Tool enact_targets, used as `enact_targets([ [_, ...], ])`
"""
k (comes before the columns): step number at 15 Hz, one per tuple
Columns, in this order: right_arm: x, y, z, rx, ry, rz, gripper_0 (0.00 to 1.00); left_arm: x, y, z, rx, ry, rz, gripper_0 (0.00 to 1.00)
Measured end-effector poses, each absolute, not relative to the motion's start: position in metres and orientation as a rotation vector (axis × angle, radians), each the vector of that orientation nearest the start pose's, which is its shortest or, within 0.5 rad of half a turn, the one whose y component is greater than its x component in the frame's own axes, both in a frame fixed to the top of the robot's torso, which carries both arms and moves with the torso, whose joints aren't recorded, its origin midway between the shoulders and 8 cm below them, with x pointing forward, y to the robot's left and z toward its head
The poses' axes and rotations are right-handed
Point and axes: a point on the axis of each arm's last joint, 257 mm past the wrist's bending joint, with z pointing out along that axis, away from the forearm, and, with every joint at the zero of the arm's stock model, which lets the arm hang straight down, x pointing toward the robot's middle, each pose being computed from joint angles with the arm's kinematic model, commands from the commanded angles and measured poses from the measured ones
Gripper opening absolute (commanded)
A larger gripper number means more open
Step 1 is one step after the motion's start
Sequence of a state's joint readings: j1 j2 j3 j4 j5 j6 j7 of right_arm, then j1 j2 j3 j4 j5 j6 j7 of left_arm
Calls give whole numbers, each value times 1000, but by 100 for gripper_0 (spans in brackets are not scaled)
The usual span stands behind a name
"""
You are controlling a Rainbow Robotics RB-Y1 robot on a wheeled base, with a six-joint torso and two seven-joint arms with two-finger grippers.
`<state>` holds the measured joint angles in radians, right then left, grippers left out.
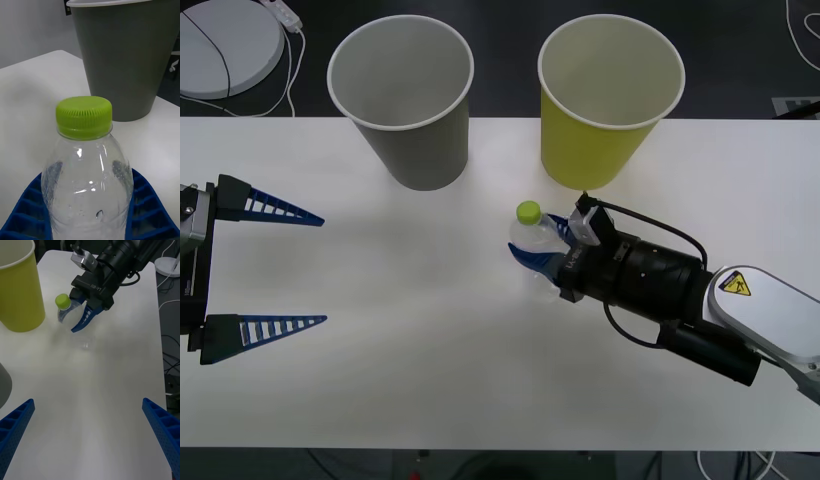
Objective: Put the can into the green bin and the plastic bottle into the gray bin
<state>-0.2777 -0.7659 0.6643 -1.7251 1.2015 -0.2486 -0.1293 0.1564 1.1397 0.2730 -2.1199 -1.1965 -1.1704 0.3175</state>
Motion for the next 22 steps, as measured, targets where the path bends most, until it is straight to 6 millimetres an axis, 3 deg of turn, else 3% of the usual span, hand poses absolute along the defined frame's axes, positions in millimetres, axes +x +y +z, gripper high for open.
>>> enact_targets([
  [9, 458, -58, -206, -974, 1502, 486, 0, 331, 223, -106, 1553, 1550, -406, 100],
  [22, 441, -74, -159, -878, 1475, 562, 0, 331, 223, -106, 1553, 1550, -406, 100],
])
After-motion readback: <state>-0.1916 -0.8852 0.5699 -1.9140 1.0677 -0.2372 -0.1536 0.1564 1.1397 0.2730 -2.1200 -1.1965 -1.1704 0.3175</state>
